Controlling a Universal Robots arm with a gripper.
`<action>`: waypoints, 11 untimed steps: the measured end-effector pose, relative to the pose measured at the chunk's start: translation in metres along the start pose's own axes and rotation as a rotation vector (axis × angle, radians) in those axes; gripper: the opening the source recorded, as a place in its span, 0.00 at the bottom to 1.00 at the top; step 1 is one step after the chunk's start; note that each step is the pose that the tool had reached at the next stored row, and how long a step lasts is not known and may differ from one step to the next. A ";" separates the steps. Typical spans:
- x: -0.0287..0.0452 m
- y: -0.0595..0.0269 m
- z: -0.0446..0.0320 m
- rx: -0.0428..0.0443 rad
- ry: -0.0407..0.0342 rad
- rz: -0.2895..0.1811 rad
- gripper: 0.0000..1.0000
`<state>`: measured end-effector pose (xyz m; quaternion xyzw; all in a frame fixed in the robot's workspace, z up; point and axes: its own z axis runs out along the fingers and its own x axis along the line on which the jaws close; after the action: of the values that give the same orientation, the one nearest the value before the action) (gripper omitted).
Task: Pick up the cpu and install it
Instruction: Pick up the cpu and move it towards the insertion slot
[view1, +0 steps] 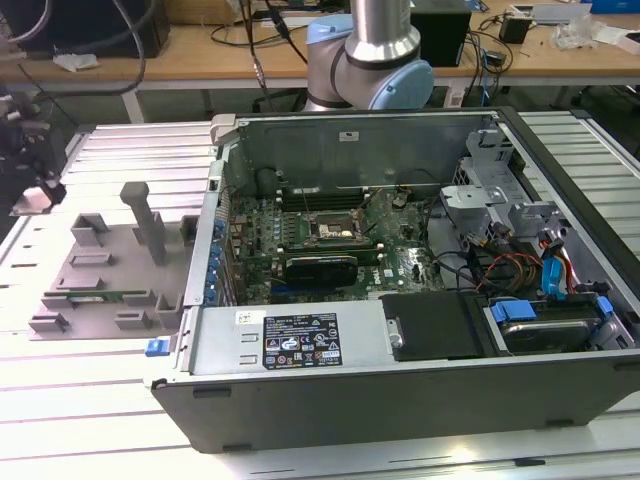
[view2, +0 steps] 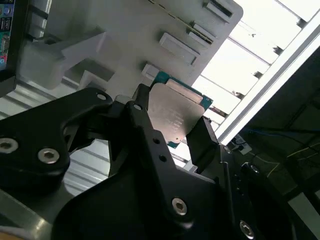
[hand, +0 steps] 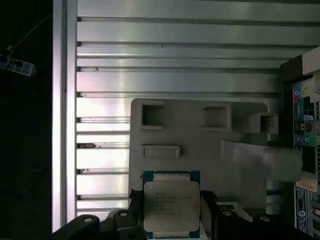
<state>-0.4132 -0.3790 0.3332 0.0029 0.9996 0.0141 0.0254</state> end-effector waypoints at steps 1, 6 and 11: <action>-0.0005 0.0003 -0.0090 0.0001 -0.0001 0.000 0.55; -0.0015 0.0009 -0.0299 0.0000 -0.0005 0.000 0.55; -0.0025 0.0015 -0.0490 -0.0006 -0.0018 0.000 0.55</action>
<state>-0.4132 -0.3789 0.3822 0.0029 0.9995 0.0144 0.0263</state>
